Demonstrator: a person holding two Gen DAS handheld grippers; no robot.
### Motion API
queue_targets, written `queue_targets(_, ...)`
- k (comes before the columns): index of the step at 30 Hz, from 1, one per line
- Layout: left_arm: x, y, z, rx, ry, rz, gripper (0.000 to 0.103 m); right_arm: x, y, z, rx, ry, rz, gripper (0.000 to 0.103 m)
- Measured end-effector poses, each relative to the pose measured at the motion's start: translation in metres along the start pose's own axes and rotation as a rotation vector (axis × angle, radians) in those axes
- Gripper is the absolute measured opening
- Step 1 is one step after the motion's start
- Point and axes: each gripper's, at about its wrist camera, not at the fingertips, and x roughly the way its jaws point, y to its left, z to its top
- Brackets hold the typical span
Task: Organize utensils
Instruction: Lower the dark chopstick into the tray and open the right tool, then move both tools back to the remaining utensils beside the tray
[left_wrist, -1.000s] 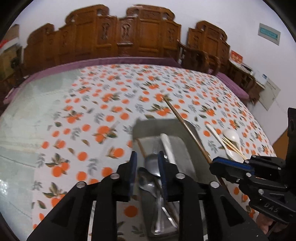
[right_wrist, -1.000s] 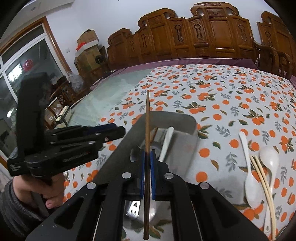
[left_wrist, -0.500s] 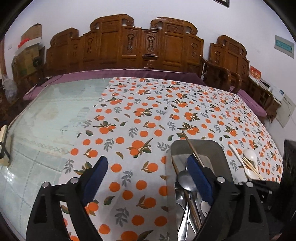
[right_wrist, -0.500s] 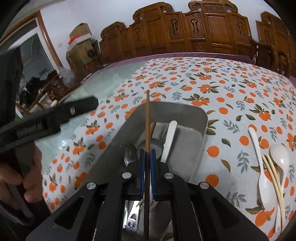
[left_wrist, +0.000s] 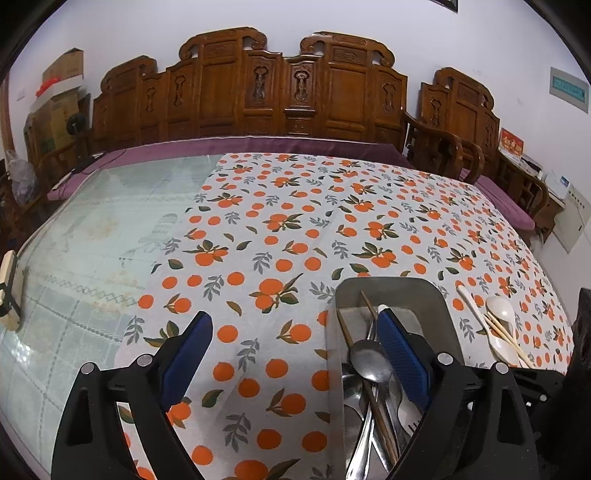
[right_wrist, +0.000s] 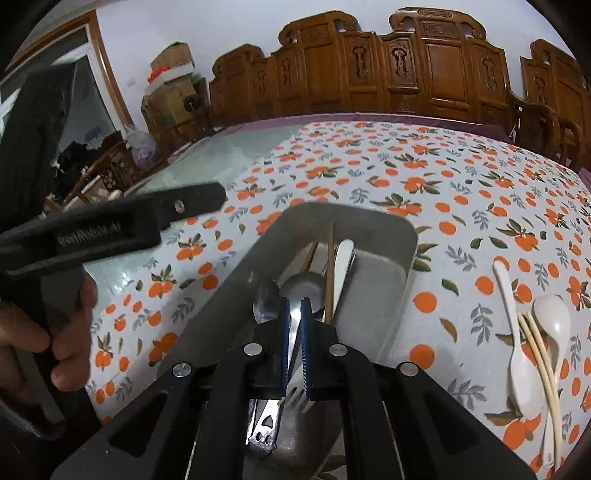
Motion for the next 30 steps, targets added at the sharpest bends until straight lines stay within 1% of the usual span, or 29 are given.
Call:
queue_targets(2, -0.001, -0.004, 0.000, 0.002, -0.004, -0.005, 0.087, -0.011, -0.006, 0.005, -0.001, -0.023, 0.002, 0.007)
queue_targets(5, -0.003, -0.011, 0.000, 0.010, -0.006, -0.010, 0.087, -0.034, -0.019, 0.012, -0.028, -0.061, -0.021, 0.007)
queue_targets(8, -0.005, -0.021, 0.000, 0.017, -0.011, -0.018, 0.087, -0.053, -0.036, 0.014, -0.059, -0.059, -0.041, 0.007)
queue_targets(10, -0.007, -0.028, 0.000, 0.020, -0.013, -0.025, 0.087, -0.061, -0.048, 0.013, -0.082, -0.032, -0.043, 0.008)
queue_targets(13, -0.010, -0.041, 0.000, 0.021, -0.011, -0.046, 0.087, -0.073, -0.068, 0.008, -0.123, 0.000, -0.104, 0.024)
queue_targets(15, -0.014, -0.052, 0.000, 0.026, -0.020, -0.055, 0.087, -0.076, -0.083, 0.004, -0.128, 0.029, -0.136, 0.024)
queue_targets(17, -0.016, -0.062, -0.002, 0.032, -0.021, -0.070, 0.087, -0.080, -0.098, 0.003, -0.115, 0.038, -0.173, 0.024)
queue_targets(22, -0.017, -0.087, -0.009, 0.058, -0.014, -0.091, 0.087, -0.089, -0.132, 0.002, -0.111, 0.072, -0.217, 0.024)
queue_targets(27, -0.016, -0.107, -0.019, 0.111, -0.003, -0.093, 0.087, -0.087, -0.160, -0.013, -0.054, 0.106, -0.212, 0.024)
queue_targets(30, -0.013, -0.118, -0.025, 0.131, 0.009, -0.101, 0.087, -0.083, -0.173, -0.023, -0.035, 0.146, -0.212, 0.024)
